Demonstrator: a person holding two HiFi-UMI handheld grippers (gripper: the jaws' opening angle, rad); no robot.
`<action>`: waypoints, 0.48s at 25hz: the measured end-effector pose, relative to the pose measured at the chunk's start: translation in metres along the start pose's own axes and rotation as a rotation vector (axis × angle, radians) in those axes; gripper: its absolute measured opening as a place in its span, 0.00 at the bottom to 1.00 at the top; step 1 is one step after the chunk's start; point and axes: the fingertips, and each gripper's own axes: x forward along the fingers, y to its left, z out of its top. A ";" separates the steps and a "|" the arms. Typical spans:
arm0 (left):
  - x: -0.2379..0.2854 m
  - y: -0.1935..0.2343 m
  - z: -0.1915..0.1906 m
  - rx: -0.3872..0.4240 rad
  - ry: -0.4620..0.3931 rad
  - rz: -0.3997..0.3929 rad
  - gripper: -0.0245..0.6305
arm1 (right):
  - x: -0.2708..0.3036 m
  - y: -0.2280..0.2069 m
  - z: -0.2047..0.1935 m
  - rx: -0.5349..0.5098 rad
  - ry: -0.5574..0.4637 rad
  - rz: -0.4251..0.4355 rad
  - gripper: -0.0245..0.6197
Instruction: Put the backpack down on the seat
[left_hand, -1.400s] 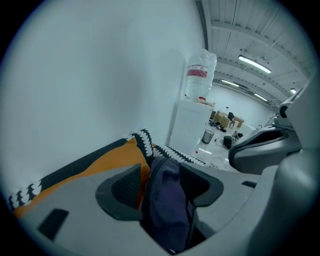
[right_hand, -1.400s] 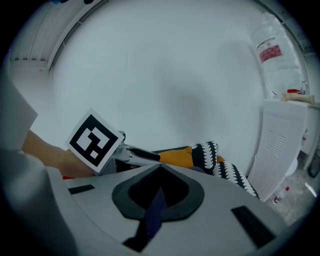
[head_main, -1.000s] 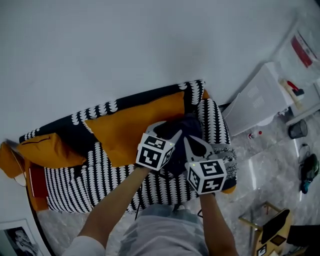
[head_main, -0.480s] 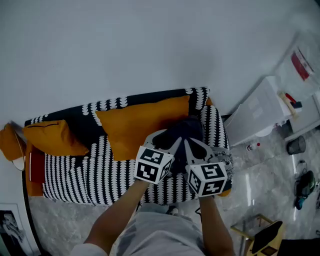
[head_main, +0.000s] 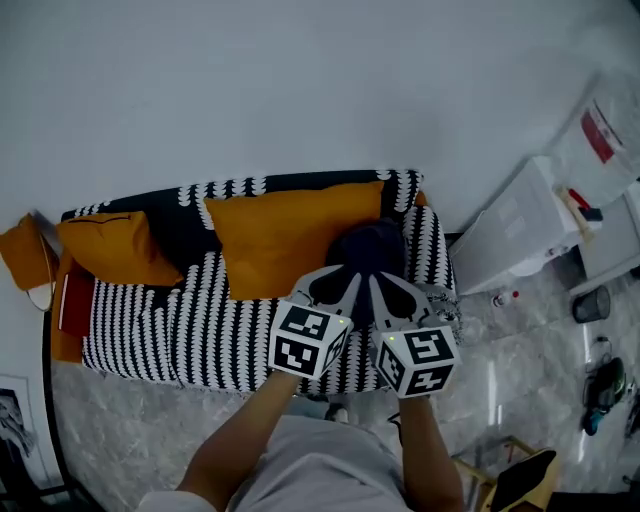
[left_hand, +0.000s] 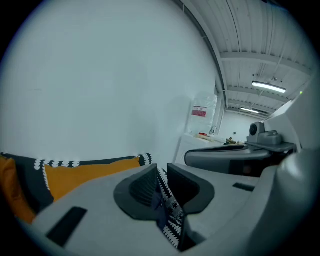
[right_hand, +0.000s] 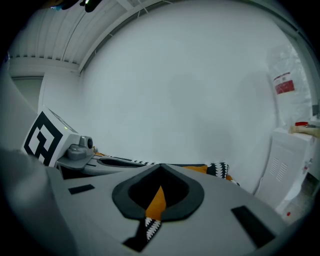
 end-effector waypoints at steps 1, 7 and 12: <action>-0.004 -0.005 0.000 -0.004 -0.006 0.004 0.14 | -0.005 0.001 -0.001 -0.002 0.001 0.003 0.04; -0.032 -0.026 0.000 -0.015 -0.045 0.031 0.10 | -0.035 0.013 -0.005 -0.019 -0.005 0.023 0.04; -0.051 -0.039 -0.003 -0.013 -0.069 0.048 0.05 | -0.052 0.024 -0.010 -0.036 -0.007 0.040 0.04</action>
